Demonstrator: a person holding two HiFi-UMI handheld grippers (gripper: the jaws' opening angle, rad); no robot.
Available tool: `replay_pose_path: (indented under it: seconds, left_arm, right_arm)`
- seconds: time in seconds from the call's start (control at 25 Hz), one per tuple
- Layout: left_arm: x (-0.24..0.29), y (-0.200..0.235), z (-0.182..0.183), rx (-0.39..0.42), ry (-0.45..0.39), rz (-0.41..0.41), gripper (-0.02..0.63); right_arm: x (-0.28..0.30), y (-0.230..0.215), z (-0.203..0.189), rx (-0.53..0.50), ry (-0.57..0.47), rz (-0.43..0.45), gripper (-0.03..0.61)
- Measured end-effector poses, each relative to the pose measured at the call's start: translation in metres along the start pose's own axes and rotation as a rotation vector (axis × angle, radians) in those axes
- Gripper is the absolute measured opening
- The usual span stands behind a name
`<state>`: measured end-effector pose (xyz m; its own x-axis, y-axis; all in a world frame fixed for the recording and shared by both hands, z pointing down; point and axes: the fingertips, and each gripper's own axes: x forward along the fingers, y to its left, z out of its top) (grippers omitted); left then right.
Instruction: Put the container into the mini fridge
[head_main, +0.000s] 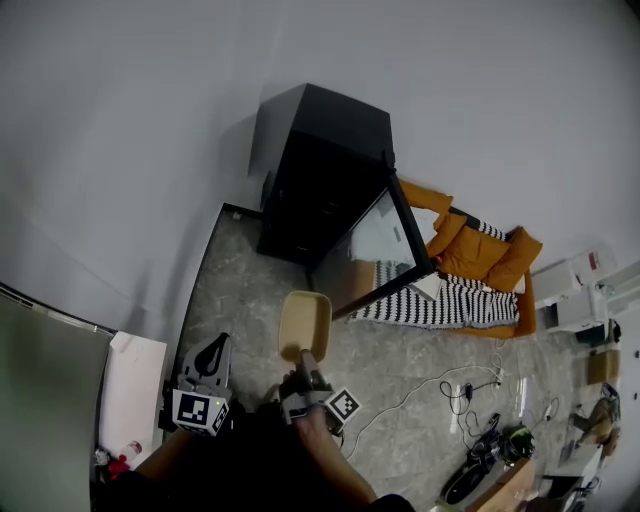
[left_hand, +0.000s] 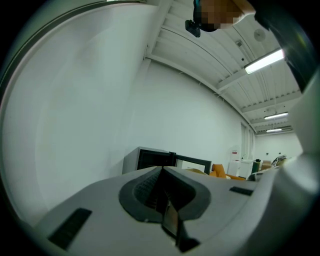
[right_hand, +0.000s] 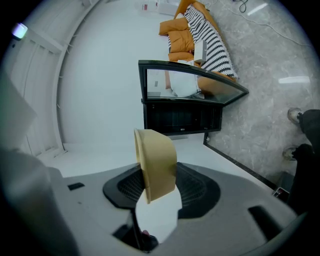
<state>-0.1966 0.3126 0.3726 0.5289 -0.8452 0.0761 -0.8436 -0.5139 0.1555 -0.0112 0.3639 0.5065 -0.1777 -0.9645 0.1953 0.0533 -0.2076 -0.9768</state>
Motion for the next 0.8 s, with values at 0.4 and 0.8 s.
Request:
replay_pose_path:
  seconds: [0.4, 0.8]
  left_arm:
    - [0.004, 0.013, -0.012, -0.026, 0.01, -0.063, 0.005]
    - [0.056, 0.027, -0.004, 0.001, 0.016, -0.033, 0.005]
  right_arm:
    - [0.01, -0.005, -0.023, -0.005, -0.017, -0.011, 0.166]
    - [0.064, -0.002, 0.003, 0.027, 0.01, -0.004, 0.166]
